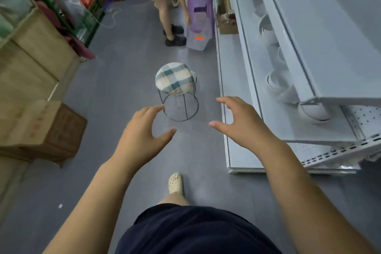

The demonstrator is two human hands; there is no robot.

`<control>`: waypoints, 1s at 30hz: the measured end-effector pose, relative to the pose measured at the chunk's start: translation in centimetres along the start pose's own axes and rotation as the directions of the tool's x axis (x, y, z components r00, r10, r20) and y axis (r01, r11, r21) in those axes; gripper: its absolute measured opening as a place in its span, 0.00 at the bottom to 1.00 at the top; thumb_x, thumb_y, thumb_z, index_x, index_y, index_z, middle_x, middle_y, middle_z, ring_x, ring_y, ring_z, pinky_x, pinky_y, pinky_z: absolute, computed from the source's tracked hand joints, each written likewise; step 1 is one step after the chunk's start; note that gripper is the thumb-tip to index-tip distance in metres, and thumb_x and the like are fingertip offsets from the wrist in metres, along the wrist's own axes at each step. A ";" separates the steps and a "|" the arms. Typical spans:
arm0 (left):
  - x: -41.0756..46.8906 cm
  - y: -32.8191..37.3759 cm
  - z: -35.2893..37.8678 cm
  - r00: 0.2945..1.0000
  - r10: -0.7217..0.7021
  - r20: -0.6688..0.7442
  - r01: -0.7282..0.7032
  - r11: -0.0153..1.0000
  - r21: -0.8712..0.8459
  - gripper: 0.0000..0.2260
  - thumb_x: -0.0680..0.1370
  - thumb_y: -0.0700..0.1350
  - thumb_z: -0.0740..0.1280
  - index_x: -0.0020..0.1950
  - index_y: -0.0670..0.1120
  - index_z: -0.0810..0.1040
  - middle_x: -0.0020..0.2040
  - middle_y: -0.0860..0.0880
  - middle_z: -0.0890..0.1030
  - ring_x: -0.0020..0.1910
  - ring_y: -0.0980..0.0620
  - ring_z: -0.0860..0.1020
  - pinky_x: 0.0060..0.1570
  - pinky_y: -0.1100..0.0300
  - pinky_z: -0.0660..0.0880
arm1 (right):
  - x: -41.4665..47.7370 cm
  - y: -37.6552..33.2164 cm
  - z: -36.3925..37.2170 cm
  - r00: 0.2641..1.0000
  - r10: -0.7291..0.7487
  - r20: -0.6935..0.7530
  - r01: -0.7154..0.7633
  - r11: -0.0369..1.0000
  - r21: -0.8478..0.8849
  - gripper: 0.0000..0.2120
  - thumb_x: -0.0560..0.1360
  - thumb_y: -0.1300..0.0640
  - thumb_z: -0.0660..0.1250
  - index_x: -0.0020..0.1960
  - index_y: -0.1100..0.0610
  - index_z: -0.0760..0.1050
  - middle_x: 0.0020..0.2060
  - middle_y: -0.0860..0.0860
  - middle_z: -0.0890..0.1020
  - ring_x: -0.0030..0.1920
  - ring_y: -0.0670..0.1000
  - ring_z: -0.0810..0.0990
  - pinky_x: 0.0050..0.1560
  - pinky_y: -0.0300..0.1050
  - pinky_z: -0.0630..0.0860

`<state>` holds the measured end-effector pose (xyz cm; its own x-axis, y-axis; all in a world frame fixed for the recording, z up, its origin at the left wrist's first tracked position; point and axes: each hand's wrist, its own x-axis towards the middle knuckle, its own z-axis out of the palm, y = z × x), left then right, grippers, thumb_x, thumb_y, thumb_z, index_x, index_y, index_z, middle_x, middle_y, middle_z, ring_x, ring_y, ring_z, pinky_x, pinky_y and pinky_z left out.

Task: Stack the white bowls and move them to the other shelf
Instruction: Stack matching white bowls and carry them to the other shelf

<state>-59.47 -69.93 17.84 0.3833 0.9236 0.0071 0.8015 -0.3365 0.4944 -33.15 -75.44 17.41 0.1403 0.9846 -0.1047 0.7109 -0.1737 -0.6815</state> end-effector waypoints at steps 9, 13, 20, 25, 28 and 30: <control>16.8 -4.6 -5.7 0.986 0.155 0.059 -0.159 0.985 0.066 0.31 0.76 0.57 0.73 0.76 0.49 0.69 0.71 0.51 0.75 0.71 0.50 0.71 0.64 0.59 0.65 | 13.1 -3.4 1.0 0.986 0.108 -0.126 -0.098 0.992 0.082 0.32 0.75 0.46 0.75 0.76 0.50 0.69 0.72 0.46 0.73 0.71 0.47 0.72 0.63 0.37 0.64; 22.1 -4.4 -4.5 0.982 0.163 0.100 -0.165 0.986 0.011 0.30 0.76 0.55 0.73 0.76 0.50 0.69 0.71 0.52 0.75 0.71 0.51 0.70 0.64 0.60 0.66 | 17.0 -2.3 0.1 0.978 0.167 -0.125 -0.153 0.982 0.114 0.32 0.74 0.46 0.76 0.75 0.49 0.70 0.72 0.45 0.73 0.70 0.46 0.73 0.62 0.36 0.64; 33.5 -2.3 -2.3 0.973 0.200 0.114 -0.204 0.979 0.019 0.29 0.76 0.56 0.74 0.74 0.50 0.71 0.70 0.53 0.76 0.69 0.49 0.72 0.64 0.56 0.70 | 27.6 1.8 -3.9 0.972 0.195 -0.130 -0.185 0.979 0.084 0.34 0.74 0.45 0.76 0.76 0.49 0.68 0.72 0.47 0.72 0.71 0.49 0.72 0.62 0.38 0.65; 42.5 0.3 -1.9 0.962 0.241 0.128 -0.250 0.967 0.053 0.30 0.77 0.57 0.73 0.76 0.51 0.69 0.72 0.52 0.74 0.71 0.49 0.70 0.65 0.57 0.68 | 34.8 4.0 -7.9 0.968 0.210 -0.137 -0.204 0.977 0.059 0.34 0.76 0.46 0.75 0.77 0.51 0.67 0.73 0.49 0.71 0.71 0.50 0.72 0.61 0.38 0.65; 46.7 1.7 -1.0 0.956 0.264 0.129 -0.268 0.963 0.019 0.30 0.77 0.57 0.73 0.76 0.51 0.69 0.72 0.52 0.74 0.72 0.50 0.70 0.68 0.55 0.67 | 37.3 5.9 -9.9 0.964 0.238 -0.122 -0.235 0.971 0.038 0.33 0.76 0.46 0.75 0.76 0.50 0.67 0.73 0.49 0.71 0.70 0.51 0.72 0.62 0.40 0.67; 48.9 2.4 0.4 0.947 0.277 0.164 -0.280 0.960 -0.010 0.30 0.77 0.56 0.73 0.76 0.51 0.70 0.73 0.53 0.74 0.73 0.51 0.69 0.67 0.59 0.65 | 38.0 7.1 -10.8 0.951 0.282 -0.123 -0.279 0.959 0.040 0.32 0.76 0.46 0.75 0.76 0.50 0.67 0.73 0.48 0.71 0.71 0.51 0.72 0.64 0.41 0.67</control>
<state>-38.63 -25.67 19.09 0.6604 0.7509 0.0013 0.6578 -0.5794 0.4812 -15.33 -39.48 16.43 0.4186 0.8852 -0.2031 0.6151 -0.4409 -0.6536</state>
